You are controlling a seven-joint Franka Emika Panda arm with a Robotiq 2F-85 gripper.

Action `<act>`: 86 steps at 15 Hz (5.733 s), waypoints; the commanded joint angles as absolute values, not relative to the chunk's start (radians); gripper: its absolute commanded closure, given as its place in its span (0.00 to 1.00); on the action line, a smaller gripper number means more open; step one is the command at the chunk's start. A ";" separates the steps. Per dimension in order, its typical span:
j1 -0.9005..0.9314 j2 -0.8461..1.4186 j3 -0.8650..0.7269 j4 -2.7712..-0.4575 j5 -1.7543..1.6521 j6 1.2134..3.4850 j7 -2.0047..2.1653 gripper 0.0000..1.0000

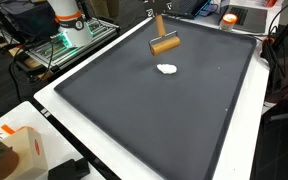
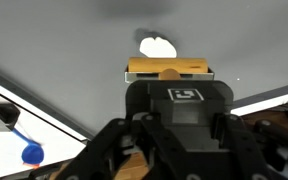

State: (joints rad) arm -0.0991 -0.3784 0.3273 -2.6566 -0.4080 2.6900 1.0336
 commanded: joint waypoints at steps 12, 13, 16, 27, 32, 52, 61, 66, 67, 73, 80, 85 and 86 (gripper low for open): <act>-0.226 -0.409 0.462 -2.664 -0.562 2.703 1.278 0.78; -0.231 -0.407 0.464 -2.661 -0.567 2.702 1.276 0.78; -0.254 -0.400 0.479 -2.654 -0.604 2.717 1.282 0.78; -0.398 -0.384 0.647 -2.659 -0.856 2.760 1.530 0.78; -0.429 -0.361 0.697 -2.660 -0.880 2.755 1.631 0.78; -0.202 -0.245 0.472 -2.595 -0.639 2.722 1.336 0.78; 0.164 -0.316 0.151 -2.364 -0.098 2.195 0.629 0.78; 0.090 -0.365 0.096 -2.108 -0.120 1.870 0.303 0.78; 0.090 -0.354 0.137 -2.182 -0.122 1.947 0.398 0.53; 0.069 -0.357 0.112 -2.106 -0.124 1.886 0.309 0.53; 0.093 -0.266 0.105 -2.141 -0.117 1.998 0.133 0.78; 0.086 -0.143 0.057 -2.075 -0.092 1.945 -0.176 0.78; 0.078 -0.120 0.051 -2.062 -0.108 1.941 -0.212 0.78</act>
